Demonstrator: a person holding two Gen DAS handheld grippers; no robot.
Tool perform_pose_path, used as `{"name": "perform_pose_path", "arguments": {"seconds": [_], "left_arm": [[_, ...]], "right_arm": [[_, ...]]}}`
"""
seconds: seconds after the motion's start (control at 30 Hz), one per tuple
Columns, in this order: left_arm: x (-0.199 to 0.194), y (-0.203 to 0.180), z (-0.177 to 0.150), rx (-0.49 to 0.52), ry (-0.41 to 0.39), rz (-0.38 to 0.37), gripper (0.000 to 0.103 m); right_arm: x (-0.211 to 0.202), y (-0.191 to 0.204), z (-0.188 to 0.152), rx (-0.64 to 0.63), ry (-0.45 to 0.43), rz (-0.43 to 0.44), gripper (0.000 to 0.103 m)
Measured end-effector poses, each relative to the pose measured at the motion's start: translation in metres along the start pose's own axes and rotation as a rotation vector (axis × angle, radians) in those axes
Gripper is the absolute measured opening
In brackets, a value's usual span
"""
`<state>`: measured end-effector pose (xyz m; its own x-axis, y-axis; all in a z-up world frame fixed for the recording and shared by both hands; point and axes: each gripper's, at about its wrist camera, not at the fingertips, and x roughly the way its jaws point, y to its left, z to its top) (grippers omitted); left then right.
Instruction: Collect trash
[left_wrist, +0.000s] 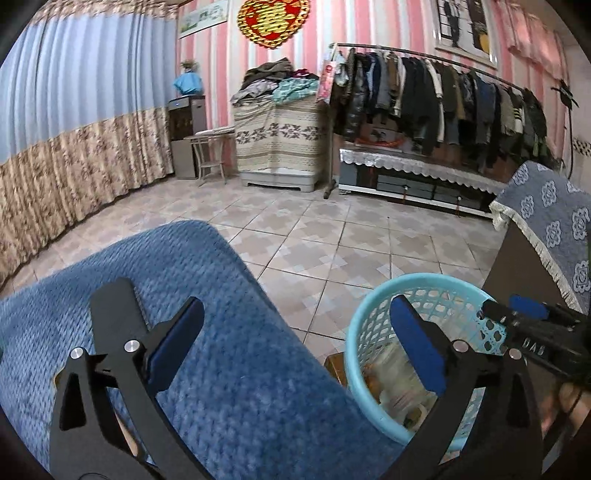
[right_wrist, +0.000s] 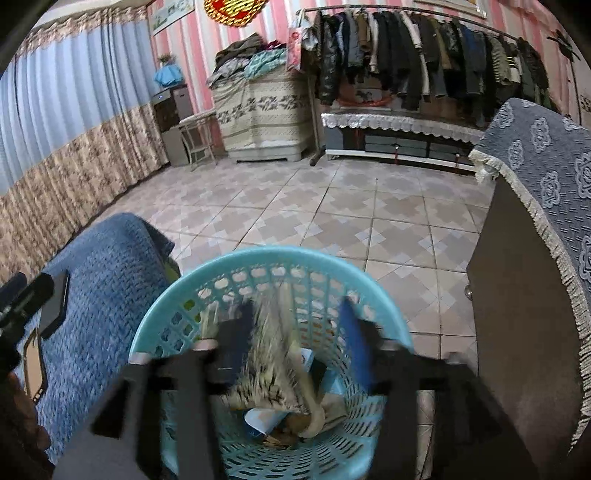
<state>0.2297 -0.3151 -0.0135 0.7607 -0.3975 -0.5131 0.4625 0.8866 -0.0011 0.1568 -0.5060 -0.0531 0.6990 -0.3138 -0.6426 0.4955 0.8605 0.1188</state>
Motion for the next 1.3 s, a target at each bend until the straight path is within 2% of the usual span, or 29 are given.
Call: {"name": "perform_pose_path", "arguments": {"seconds": [0.1,0.17,0.27,0.33,0.6,0.7,0.8,0.9,1.0,1.17,1.3], "left_arm": [[-0.002,0.011,-0.001,-0.017,0.005,0.009,0.097],[-0.006,0.018,-0.003,-0.035,0.004,0.013,0.097],[-0.016,0.03,-0.004,-0.054,-0.015,0.031,0.097],[-0.025,0.039,-0.006,-0.055,-0.029,0.063,0.097],[-0.072,0.08,-0.014,-0.12,-0.071,0.146,0.097],[-0.095,0.101,-0.019,-0.16,-0.076,0.168,0.097],[-0.115,0.114,-0.024,-0.156,-0.077,0.189,0.097],[-0.136,0.123,-0.037,-0.146,-0.077,0.21,0.097],[-0.152,0.134,-0.054,-0.138,-0.057,0.253,0.097],[-0.175,0.158,-0.082,-0.164,-0.043,0.321,0.097],[-0.19,0.172,-0.097,-0.194,-0.043,0.353,0.097]], "right_arm": [[0.004,0.002,-0.002,-0.025,0.017,-0.033,0.074],[0.004,0.001,-0.003,-0.02,0.017,-0.042,0.085],[0.0,0.003,-0.001,-0.01,0.006,-0.034,0.087],[-0.005,0.008,0.0,-0.021,-0.014,-0.031,0.094],[-0.034,0.041,-0.002,-0.061,-0.075,0.05,0.095],[-0.049,0.059,-0.004,-0.083,-0.1,0.093,0.099],[-0.061,0.076,-0.007,-0.102,-0.116,0.134,0.099],[-0.079,0.097,-0.013,-0.151,-0.156,0.128,0.099],[-0.099,0.116,-0.025,-0.179,-0.192,0.133,0.099],[-0.128,0.137,-0.056,-0.144,-0.191,0.21,0.099],[-0.146,0.156,-0.089,-0.222,-0.202,0.196,0.099]]}}
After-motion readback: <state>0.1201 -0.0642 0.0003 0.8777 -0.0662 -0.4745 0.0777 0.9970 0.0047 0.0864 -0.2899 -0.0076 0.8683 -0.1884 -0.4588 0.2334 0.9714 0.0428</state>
